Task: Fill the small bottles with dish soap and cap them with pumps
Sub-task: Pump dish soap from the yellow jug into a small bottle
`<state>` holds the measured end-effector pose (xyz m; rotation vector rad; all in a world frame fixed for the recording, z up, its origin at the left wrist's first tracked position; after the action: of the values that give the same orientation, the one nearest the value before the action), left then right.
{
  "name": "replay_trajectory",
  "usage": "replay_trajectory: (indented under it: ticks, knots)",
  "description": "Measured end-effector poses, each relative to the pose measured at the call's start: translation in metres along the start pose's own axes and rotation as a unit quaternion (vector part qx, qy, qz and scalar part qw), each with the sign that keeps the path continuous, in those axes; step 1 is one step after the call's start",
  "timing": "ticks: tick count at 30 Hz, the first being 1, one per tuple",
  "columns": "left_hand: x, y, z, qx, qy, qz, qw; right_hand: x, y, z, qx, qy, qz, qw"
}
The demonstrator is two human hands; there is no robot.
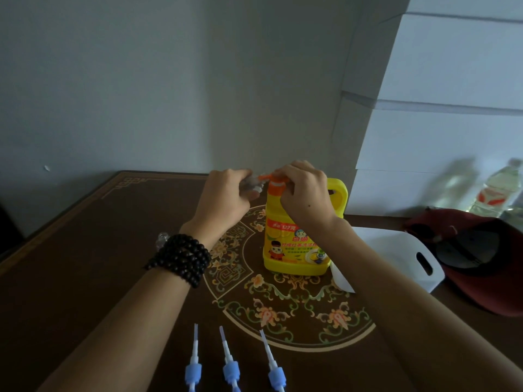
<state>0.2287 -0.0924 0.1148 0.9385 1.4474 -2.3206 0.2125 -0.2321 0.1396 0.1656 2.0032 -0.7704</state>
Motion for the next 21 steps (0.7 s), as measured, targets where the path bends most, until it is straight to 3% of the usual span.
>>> replay_trajectory:
  ticks: [8, 21]
  knots:
    - [-0.010, -0.013, 0.007, -0.021, 0.012, 0.013, 1.000, 0.005, -0.012, -0.013, -0.006, -0.033, 0.032, 0.999]
    - [-0.006, -0.006, 0.003, -0.007, 0.008, 0.006, 1.000, 0.004, -0.004, -0.003, -0.006, -0.003, 0.025, 1.000]
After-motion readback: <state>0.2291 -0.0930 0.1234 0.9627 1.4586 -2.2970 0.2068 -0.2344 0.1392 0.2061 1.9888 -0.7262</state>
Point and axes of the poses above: each hand's wrist, its own x-axis away from the middle knuckle, its own y-axis out of the palm, z = x × y, the point moved 10 cm from there along -x, towards the middle knuckle, and after that the axes turned 10 degrees about -x, right-handed, at the moved point
